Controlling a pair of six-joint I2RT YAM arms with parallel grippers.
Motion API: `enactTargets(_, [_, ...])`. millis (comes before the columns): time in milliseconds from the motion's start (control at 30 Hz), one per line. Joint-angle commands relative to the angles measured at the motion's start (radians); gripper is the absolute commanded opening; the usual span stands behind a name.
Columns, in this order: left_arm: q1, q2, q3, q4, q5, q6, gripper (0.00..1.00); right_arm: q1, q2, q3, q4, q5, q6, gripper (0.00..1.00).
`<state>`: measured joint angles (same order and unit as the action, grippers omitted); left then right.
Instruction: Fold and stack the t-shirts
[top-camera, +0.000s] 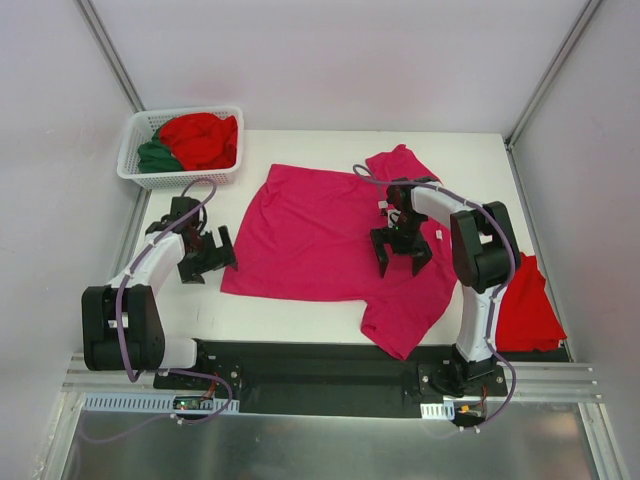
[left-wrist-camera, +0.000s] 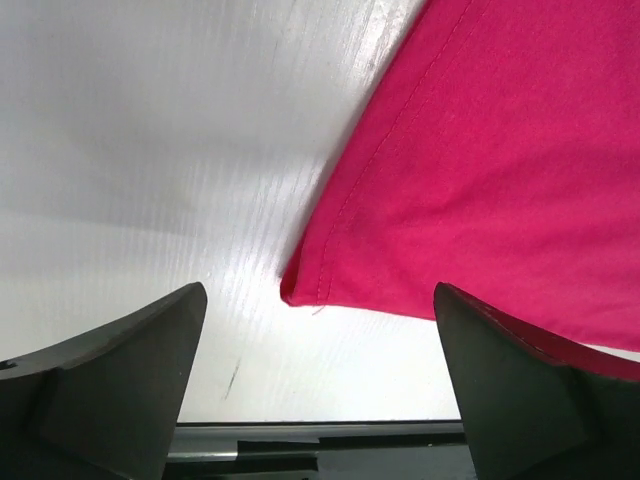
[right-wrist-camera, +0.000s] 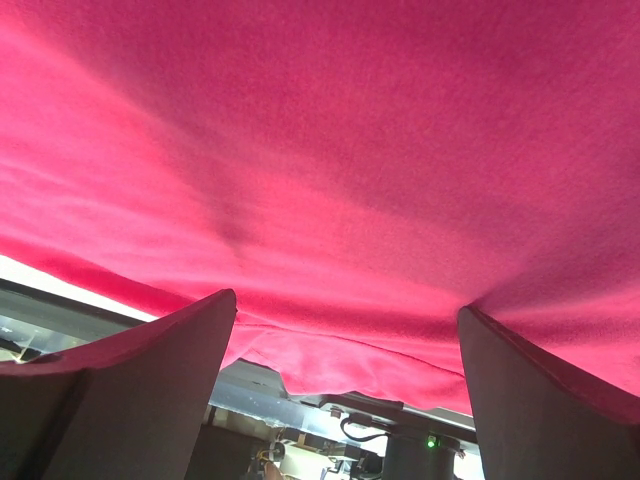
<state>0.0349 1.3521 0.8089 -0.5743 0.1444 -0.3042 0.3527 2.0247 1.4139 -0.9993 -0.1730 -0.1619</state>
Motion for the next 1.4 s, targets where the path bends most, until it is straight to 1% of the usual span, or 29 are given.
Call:
enactTargets(0, [0.011,-0.039,0.071,-0.044,-0.043,0.019,0.99,0.006,0.005,0.026,-0.015,0.003,-0.008,0.96])
enactTargets(67, [0.013,-0.045,0.104,-0.044,-0.036,0.019,0.99,0.009,-0.007,0.026,-0.004,0.001,-0.004,0.96])
enactTargets(100, [0.013,-0.041,0.149,-0.042,-0.019,0.016,0.99,0.009,-0.015,0.02,0.004,-0.009,-0.004,0.96])
enactTargets(167, [0.01,0.013,0.208,-0.03,0.001,0.017,0.99,0.015,-0.046,0.017,0.028,-0.014,0.004,0.96])
enactTargets(200, [0.008,0.043,0.278,-0.027,0.02,0.028,0.99,0.019,-0.055,0.017,0.037,-0.02,0.008,0.96])
enactTargets(233, [0.003,0.112,0.315,-0.025,0.044,0.03,0.99,0.026,-0.064,0.025,0.048,-0.042,0.012,0.96])
enactTargets(300, [-0.009,0.178,0.415,-0.016,0.082,0.031,1.0,0.037,-0.092,0.045,0.071,-0.056,0.015,0.96])
enactTargets(333, [-0.03,0.238,0.444,-0.013,0.095,0.031,0.99,0.051,-0.098,0.081,0.071,-0.059,0.016,0.96])
enactTargets(367, [-0.032,0.266,0.472,-0.01,0.106,0.031,0.99,0.057,-0.101,0.101,0.065,-0.059,0.016,0.96])
enactTargets(400, [-0.062,0.292,0.518,-0.004,0.118,0.031,0.99,0.063,-0.101,0.126,0.061,-0.063,0.016,0.96])
enactTargets(433, [-0.097,0.338,0.535,0.002,0.122,0.027,0.99,0.075,-0.101,0.167,0.051,-0.066,0.015,0.96])
enactTargets(533, [-0.165,0.409,0.576,0.022,0.164,-0.001,0.99,0.091,-0.103,0.218,0.028,-0.082,0.013,0.96])
enactTargets(633, [-0.208,0.442,0.55,0.068,0.21,-0.038,0.99,0.092,-0.118,0.261,0.048,-0.123,0.022,0.96])
enactTargets(667, [-0.228,0.443,0.52,0.082,0.224,-0.055,0.99,0.094,-0.121,0.281,0.056,-0.137,0.03,0.96])
enactTargets(733, [-0.237,0.434,0.478,0.111,0.233,-0.067,0.99,0.094,-0.119,0.306,0.08,-0.166,0.035,0.96])
enactTargets(767, [-0.242,0.426,0.434,0.135,0.233,-0.075,0.99,0.094,-0.119,0.324,0.093,-0.178,0.036,0.96])
enactTargets(867, [-0.25,0.406,0.354,0.172,0.256,-0.082,0.99,0.095,-0.103,0.344,0.172,-0.253,0.039,0.96])
enactTargets(900, [-0.253,0.4,0.334,0.178,0.253,-0.082,0.99,0.092,-0.087,0.377,0.185,-0.285,0.047,0.96])
enactTargets(967, [-0.256,0.378,0.276,0.192,0.248,-0.087,0.99,0.092,-0.012,0.449,0.189,-0.325,0.065,0.96])
enactTargets(1000, [-0.256,0.374,0.256,0.208,0.248,-0.09,0.99,0.092,0.017,0.541,0.185,-0.351,0.077,0.96])
enactTargets(1100, [-0.257,0.346,0.19,0.226,0.247,-0.099,0.99,0.092,0.149,0.681,0.176,-0.4,0.146,0.96])
enactTargets(1133, [-0.257,0.34,0.178,0.229,0.244,-0.101,0.99,0.094,0.179,0.763,0.182,-0.414,0.195,0.96])
enactTargets(1167, [-0.257,0.334,0.152,0.231,0.242,-0.099,0.99,0.094,0.245,0.81,0.186,-0.431,0.218,0.96])
enactTargets(1200, [-0.257,0.317,0.139,0.232,0.242,-0.101,0.99,0.094,0.273,0.844,0.2,-0.477,0.246,0.96])
enactTargets(1233, [-0.257,0.308,0.128,0.232,0.241,-0.099,0.99,0.092,0.294,0.87,0.259,-0.509,0.31,0.96])
enactTargets(1300, [-0.257,0.274,0.096,0.232,0.235,-0.096,0.99,0.094,0.334,0.84,0.371,-0.607,0.404,0.96])
enactTargets(1333, [-0.257,0.262,0.087,0.229,0.235,-0.095,0.99,0.097,0.345,0.794,0.498,-0.635,0.445,0.96])
enactTargets(1367, [-0.257,0.251,0.07,0.228,0.236,-0.095,0.99,0.1,0.371,0.775,0.557,-0.682,0.523,0.96])
